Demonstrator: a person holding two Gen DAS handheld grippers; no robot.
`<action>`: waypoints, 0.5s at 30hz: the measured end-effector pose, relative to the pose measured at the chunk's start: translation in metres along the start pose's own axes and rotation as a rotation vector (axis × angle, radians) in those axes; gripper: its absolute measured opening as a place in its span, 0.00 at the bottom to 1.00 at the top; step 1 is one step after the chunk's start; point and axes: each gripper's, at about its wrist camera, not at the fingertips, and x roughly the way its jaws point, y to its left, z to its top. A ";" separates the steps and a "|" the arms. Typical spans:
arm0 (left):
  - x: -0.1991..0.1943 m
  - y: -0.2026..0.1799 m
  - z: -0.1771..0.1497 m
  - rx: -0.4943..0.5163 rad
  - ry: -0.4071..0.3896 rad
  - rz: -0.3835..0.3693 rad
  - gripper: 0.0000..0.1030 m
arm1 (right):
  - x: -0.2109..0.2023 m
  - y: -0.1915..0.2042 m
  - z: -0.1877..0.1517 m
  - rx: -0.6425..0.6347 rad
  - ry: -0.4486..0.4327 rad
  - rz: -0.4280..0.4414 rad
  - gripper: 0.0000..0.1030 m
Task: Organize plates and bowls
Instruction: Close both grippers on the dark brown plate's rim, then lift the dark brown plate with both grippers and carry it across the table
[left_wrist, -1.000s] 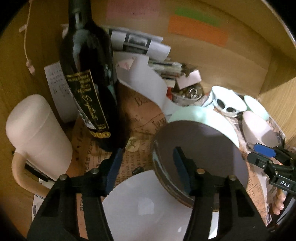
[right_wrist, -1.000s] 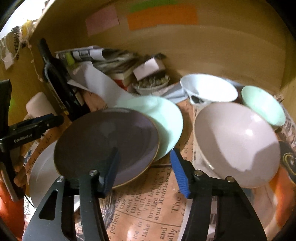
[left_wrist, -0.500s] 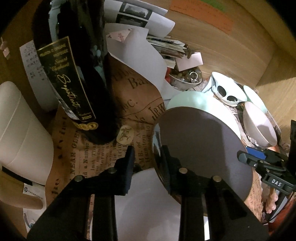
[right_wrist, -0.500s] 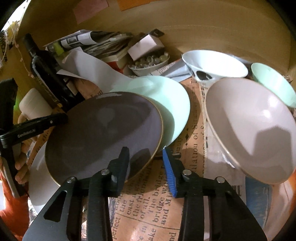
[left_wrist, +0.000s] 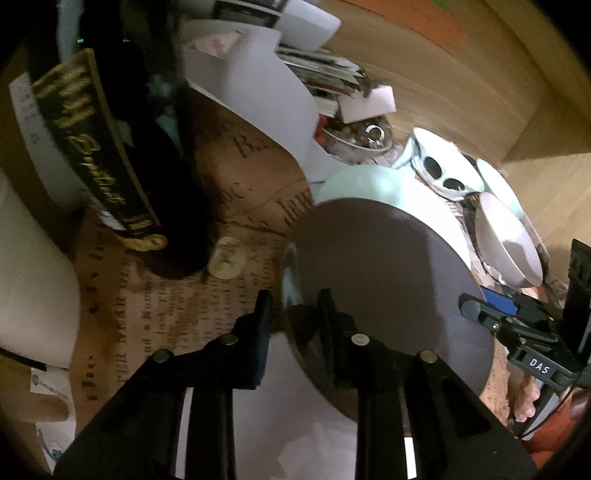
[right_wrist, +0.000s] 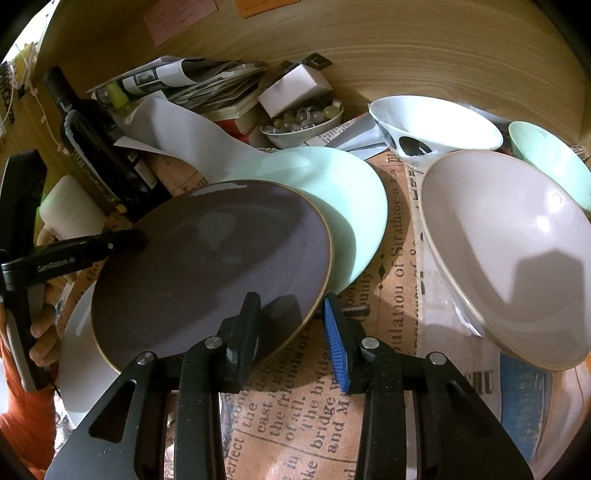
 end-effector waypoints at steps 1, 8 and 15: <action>0.000 -0.002 0.000 0.005 -0.004 0.011 0.22 | 0.000 0.000 0.000 0.002 -0.001 0.002 0.31; -0.003 -0.008 -0.002 0.019 -0.022 0.040 0.22 | -0.002 0.000 -0.002 0.013 -0.008 0.000 0.30; -0.008 -0.015 -0.010 0.035 -0.042 0.048 0.22 | -0.007 -0.002 -0.004 0.020 -0.026 -0.007 0.30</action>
